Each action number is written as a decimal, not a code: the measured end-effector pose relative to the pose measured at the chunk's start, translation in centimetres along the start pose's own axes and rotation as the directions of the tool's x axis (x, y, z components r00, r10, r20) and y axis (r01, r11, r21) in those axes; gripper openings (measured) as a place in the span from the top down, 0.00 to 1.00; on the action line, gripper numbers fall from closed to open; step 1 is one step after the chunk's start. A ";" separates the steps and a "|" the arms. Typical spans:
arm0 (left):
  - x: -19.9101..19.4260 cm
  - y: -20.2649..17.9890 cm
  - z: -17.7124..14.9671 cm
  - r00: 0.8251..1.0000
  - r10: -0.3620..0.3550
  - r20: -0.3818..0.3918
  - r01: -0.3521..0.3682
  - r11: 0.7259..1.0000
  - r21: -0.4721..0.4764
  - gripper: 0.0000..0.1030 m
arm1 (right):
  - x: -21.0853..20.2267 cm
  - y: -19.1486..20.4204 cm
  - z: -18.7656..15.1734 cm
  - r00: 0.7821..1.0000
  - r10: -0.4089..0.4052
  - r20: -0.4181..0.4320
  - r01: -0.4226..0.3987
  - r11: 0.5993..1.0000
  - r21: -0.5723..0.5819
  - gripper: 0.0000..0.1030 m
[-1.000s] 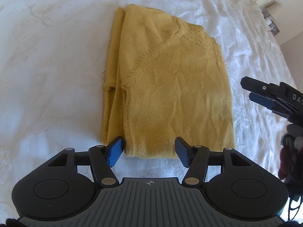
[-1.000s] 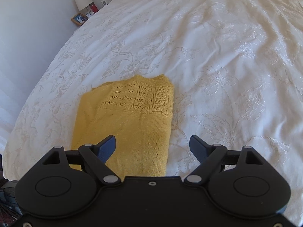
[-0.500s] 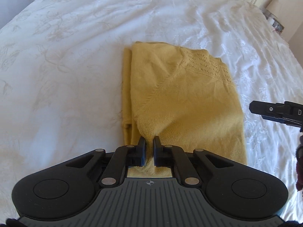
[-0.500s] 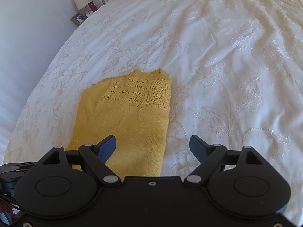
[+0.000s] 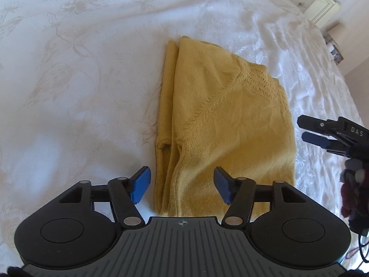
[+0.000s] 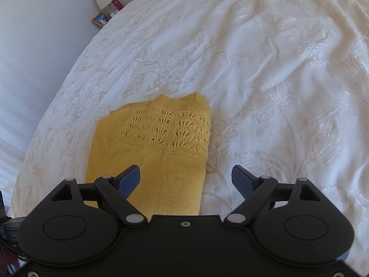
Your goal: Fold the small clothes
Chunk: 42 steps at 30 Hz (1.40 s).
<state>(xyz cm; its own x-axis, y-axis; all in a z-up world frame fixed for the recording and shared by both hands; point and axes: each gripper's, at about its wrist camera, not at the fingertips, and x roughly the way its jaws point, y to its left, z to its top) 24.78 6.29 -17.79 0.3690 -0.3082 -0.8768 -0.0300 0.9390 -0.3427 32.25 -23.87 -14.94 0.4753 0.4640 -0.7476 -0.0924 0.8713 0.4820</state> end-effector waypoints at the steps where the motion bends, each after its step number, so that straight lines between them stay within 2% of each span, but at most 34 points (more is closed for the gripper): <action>1: 0.5 0.0 0.1 1.000 -0.005 -0.015 0.005 1.000 -0.006 0.41 | 0.4 -0.1 0.2 1.000 0.004 -0.008 -0.004 1.000 0.004 0.15; 4: 1.7 0.0 0.3 0.999 -0.023 -0.034 0.022 1.000 -0.008 0.40 | 2.0 -0.6 0.9 0.998 0.043 -0.046 -0.042 0.999 0.028 0.15; 11: 4.2 -0.8 1.4 0.992 -0.101 -0.077 0.102 0.995 0.014 0.23 | 5.7 -0.5 1.6 0.979 0.164 -0.121 -0.155 0.985 0.080 0.12; 14: 4.7 -1.2 1.7 0.988 -0.136 -0.077 0.138 0.990 0.028 0.15 | 6.9 -0.3 1.9 0.972 0.201 -0.124 -0.189 0.977 0.102 0.04; 20: 5.3 -1.9 2.2 0.980 -0.191 -0.051 0.193 0.981 0.032 0.08 | 8.2 0.2 2.8 0.966 0.236 -0.102 -0.222 0.965 0.138 0.01; 23: 5.3 -1.8 2.0 0.977 -0.210 -0.046 0.211 0.977 0.021 0.09 | 8.3 0.2 2.8 0.965 0.243 -0.101 -0.230 0.965 0.130 0.00; 25: 5.0 -1.6 1.9 0.972 -0.229 -0.046 0.230 0.973 0.015 0.13 | 8.0 -0.1 2.5 0.962 0.256 -0.092 -0.244 0.961 0.128 0.00; 26: 4.9 -1.3 1.8 0.971 -0.235 -0.048 0.236 0.972 0.011 0.27 | 7.8 -0.3 2.3 0.960 0.264 -0.092 -0.251 0.959 0.133 0.00; 27: 4.9 -1.0 1.8 0.971 -0.232 -0.058 0.233 0.973 0.005 0.55 | 7.5 -0.6 2.2 0.958 0.269 -0.096 -0.255 0.957 0.138 0.04; 28: 5.0 -0.8 1.9 0.970 -0.232 -0.073 0.232 0.973 -0.008 0.70 | 7.3 -0.7 2.0 0.961 0.261 -0.096 -0.247 0.960 0.131 0.09; 29: 5.2 -0.5 1.9 0.962 -0.257 -0.089 0.254 0.966 -0.040 0.83 | 7.1 -0.7 2.0 0.966 0.236 -0.102 -0.224 0.967 0.119 0.37; 30: 5.3 -0.2 2.0 0.953 -0.287 -0.095 0.280 0.957 -0.077 0.84 | 7.0 -0.7 1.9 0.969 0.216 -0.116 -0.204 0.973 0.111 0.54; 31: 5.2 -0.1 2.1 0.948 -0.303 -0.092 0.295 0.951 -0.094 0.84 | 6.8 -0.8 2.0 0.970 0.213 -0.120 -0.200 0.973 0.112 0.54; 34: 4.3 -1.1 2.3 0.947 -0.308 -0.086 0.303 0.950 -0.070 0.84 | 5.5 0.0 2.4 0.976 0.187 -0.108 -0.177 0.980 0.092 0.58; 37: 2.8 -2.3 2.2 0.939 -0.337 -0.068 0.334 0.941 -0.050 0.85 | 3.3 0.8 2.2 0.978 0.194 -0.072 -0.188 0.979 0.084 0.61; 42: 0.9 -5.4 0.2 0.920 -0.383 -0.081 0.384 0.923 -0.006 0.85 | -0.8 1.1 0.4 0.980 0.191 -0.051 -0.186 0.978 0.092 0.63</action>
<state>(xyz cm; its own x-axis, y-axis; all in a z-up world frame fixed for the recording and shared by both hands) 25.41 0.99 -16.64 0.2753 -0.6559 -0.7029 0.1083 0.7476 -0.6552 32.12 -23.36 -13.58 0.4033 0.6297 -0.6640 -0.0985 0.7512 0.6526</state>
